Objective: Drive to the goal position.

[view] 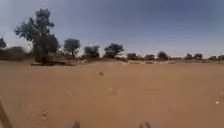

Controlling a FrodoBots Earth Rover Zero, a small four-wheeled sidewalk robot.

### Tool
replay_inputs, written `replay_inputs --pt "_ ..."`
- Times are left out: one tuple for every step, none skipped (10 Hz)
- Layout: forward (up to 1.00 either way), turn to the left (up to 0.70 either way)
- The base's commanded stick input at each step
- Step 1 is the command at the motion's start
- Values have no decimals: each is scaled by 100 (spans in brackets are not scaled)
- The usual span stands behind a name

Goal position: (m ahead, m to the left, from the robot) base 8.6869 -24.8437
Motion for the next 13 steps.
replay_inputs --pt "70 -35" --pt "70 -35" --pt "70 -35" --pt "70 -35" --pt "70 -35" --pt "70 -17" --pt "70 0" --pt "70 0" --pt "70 0" --pt "70 0" --pt "70 0" --pt "70 0" --pt "70 0"
